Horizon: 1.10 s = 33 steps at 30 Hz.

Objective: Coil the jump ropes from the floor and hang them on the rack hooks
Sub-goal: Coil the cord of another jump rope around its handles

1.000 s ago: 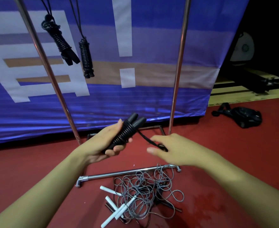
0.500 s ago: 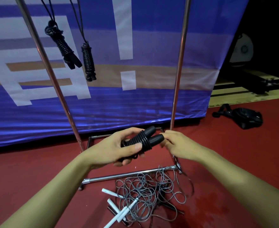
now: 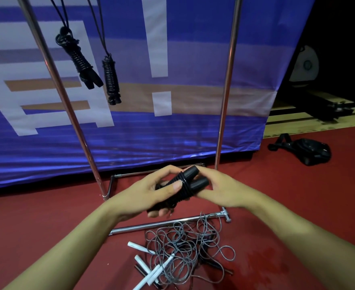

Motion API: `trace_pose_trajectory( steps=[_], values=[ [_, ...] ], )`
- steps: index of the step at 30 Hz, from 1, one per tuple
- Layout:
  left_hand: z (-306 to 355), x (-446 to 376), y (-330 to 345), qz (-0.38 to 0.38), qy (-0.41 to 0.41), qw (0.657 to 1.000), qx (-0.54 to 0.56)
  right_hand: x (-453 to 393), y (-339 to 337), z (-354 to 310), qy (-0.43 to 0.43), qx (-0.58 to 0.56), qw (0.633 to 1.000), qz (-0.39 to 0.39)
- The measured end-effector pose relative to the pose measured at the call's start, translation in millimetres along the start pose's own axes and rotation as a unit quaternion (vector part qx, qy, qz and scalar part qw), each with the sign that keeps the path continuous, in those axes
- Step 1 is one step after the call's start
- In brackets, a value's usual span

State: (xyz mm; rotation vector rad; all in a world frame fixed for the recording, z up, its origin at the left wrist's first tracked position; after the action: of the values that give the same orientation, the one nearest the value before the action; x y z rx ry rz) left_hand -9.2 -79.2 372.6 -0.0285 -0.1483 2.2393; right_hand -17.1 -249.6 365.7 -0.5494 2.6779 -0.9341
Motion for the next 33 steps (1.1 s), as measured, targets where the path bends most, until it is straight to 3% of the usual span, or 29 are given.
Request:
trace_pose_trajectory(
  steps=[4, 8, 12, 15, 18, 24, 30, 33],
  values=[
    [0, -1, -6, 0.010, 0.010, 0.998, 0.056, 1, 9, -6, 0.047, -0.102, 0.993, 0.023],
    [-8, -4, -13, 0.032, -0.015, 0.985, 0.168, 0, 7, -14, 0.083, 0.052, 0.994, 0.058],
    [-7, -3, -13, -0.017, -0.022, 0.959, 0.284, 2, -4, -26, 0.086, 0.070, 0.992, 0.054],
    [0, -4, -9, -0.007, 0.014, 0.971, 0.240, 5, -8, -29, 0.047, 0.101, 0.993, 0.048],
    [10, -6, -13, 0.094, 0.045, 0.986, 0.128, 9, -8, -41, -0.006, 0.126, 0.991, 0.053],
    [24, -4, -7, 0.156, 0.050, 0.983, -0.081, 6, -13, -28, 0.068, 0.144, 0.979, 0.125],
    [22, -1, 3, 0.124, 0.026, 0.990, -0.069, 8, -13, -28, 0.077, 0.173, 0.976, 0.106],
    [15, -3, 3, 0.149, 0.031, 0.986, -0.071, 10, -14, -28, 0.073, 0.182, 0.973, 0.121]
  ],
)
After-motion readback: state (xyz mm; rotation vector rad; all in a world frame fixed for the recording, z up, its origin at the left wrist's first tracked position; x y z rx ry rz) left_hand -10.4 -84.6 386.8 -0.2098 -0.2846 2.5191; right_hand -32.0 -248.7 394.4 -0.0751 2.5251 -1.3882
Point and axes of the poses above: each hand's wrist, its own x-axis away from the middle knuckle, its own y-axis out of the palm, z = x × y, the point moved 6 cm from there along -x, towards the middle knuckle, and after that the axes turned 3 degrees about x, right-handed, at the moved point
